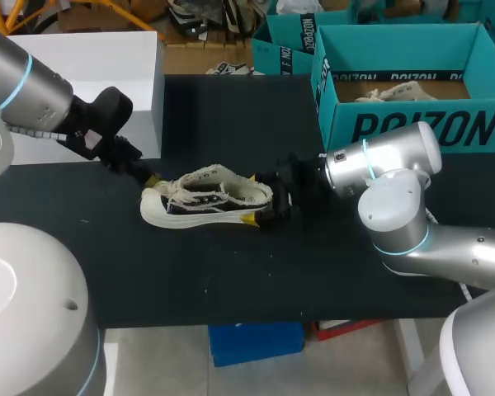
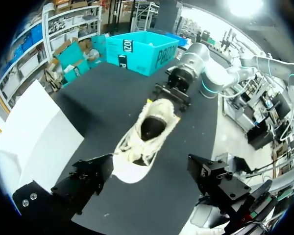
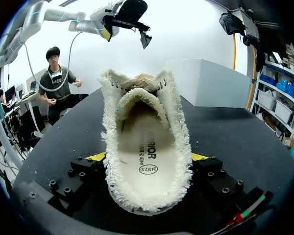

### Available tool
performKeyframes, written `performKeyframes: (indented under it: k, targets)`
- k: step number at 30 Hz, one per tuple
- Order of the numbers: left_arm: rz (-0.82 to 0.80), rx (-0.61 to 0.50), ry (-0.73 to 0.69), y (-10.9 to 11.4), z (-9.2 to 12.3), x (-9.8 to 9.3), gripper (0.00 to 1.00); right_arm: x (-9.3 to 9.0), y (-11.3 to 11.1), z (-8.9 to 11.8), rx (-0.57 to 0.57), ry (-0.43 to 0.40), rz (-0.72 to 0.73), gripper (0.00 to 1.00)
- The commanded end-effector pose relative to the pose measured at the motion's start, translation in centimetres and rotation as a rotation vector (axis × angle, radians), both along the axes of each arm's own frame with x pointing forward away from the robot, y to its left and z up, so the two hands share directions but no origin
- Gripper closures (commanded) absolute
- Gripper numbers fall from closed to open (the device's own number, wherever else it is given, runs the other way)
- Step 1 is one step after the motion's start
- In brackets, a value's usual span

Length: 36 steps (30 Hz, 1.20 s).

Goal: Take the shoe out of the shoebox, open the shoe tongue, remove and reinsert the insole, then place the shoe into the shoebox

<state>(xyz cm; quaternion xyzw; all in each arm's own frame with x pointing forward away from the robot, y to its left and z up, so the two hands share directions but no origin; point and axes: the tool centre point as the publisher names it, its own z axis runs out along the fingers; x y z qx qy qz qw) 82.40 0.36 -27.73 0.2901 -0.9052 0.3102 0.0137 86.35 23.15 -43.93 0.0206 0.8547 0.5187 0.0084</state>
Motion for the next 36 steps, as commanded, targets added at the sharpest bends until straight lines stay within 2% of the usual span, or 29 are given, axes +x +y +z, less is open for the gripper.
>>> performKeyframes:
  k: [1, 5, 10, 14, 16, 29, 36]
  targets:
    - [0.44, -0.013, 0.061, -1.8, -2.0, 1.7, 0.0, 0.1, 0.3, -0.3, -0.001, 0.0, -0.002, 1.0]
    - [0.653, 0.068, 0.139, -3.2, -2.6, 1.8, 0.0, 0.1, 0.3, -0.3, -0.001, 0.0, -0.002, 1.0]
    - [0.803, 0.179, 0.162, -5.2, -2.9, 1.6, 0.0, 0.1, 0.3, -0.3, -0.001, 0.0, -0.002, 1.0]
    - [0.924, 0.226, 0.259, -6.8, -2.7, 1.8, 0.0, 0.1, 0.3, -0.3, -0.001, 0.0, -0.002, 1.0]
    - [0.929, 0.193, 0.294, -7.6, -2.0, 1.5, 0.0, 0.1, 0.3, -0.3, -0.001, 0.0, -0.002, 1.0]
    - [0.929, 0.193, 0.294, -7.6, -2.0, 1.5, 0.0, 0.1, 0.3, -0.3, -0.001, 0.0, -0.002, 1.0]
    - [0.901, 0.252, 0.298, -8.6, -3.6, 2.0, 0.0, 0.1, 0.3, -0.3, -0.001, 0.0, -0.002, 1.0]
